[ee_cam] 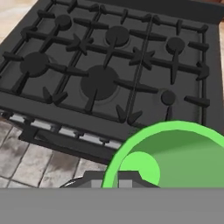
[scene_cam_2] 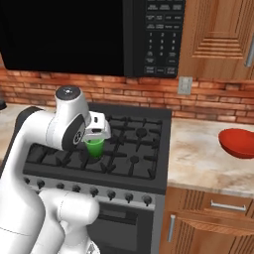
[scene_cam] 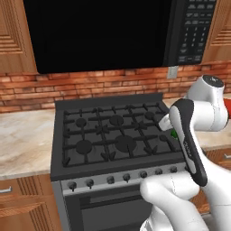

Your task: Pick the cup and bowl from the counter and place them on the counter next to the sink.

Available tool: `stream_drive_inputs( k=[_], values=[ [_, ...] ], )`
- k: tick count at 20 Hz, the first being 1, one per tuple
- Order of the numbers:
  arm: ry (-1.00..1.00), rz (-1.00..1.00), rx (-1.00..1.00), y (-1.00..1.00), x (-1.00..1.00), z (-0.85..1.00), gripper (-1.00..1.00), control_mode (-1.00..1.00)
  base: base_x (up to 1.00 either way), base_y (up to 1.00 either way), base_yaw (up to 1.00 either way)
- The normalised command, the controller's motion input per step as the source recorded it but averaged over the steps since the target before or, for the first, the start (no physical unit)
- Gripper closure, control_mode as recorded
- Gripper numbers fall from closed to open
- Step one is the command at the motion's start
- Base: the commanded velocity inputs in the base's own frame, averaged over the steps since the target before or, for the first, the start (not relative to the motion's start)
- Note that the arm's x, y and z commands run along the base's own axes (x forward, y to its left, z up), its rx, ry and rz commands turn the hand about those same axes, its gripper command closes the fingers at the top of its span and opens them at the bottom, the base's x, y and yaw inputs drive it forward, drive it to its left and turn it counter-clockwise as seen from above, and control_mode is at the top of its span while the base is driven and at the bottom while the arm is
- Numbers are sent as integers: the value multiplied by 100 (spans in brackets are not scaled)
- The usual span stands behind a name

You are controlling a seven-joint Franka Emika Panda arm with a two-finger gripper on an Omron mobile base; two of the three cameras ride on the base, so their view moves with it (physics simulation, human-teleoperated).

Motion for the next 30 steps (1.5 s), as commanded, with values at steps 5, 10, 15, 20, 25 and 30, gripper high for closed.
stream_drive_inputs(
  k=[5, 10, 15, 20, 25, 30],
  values=[
    [0, 0, 0, 0, 0, 0, 100, 100, -62, 7, 10],
    [0, 0, 0, 0, 0, 0, 100, 100, 0, -4, 29],
    [0, 0, 0, 0, 0, 0, 100, 100, 0, 0, 63],
    [0, 0, 0, 0, 0, 0, 100, 100, -7, 0, 69],
    [0, 0, 0, 0, 0, 0, 100, 100, -2, -12, 66],
    [0, 0, 0, 0, 0, 0, 100, 100, -2, -17, 64]
  ],
)
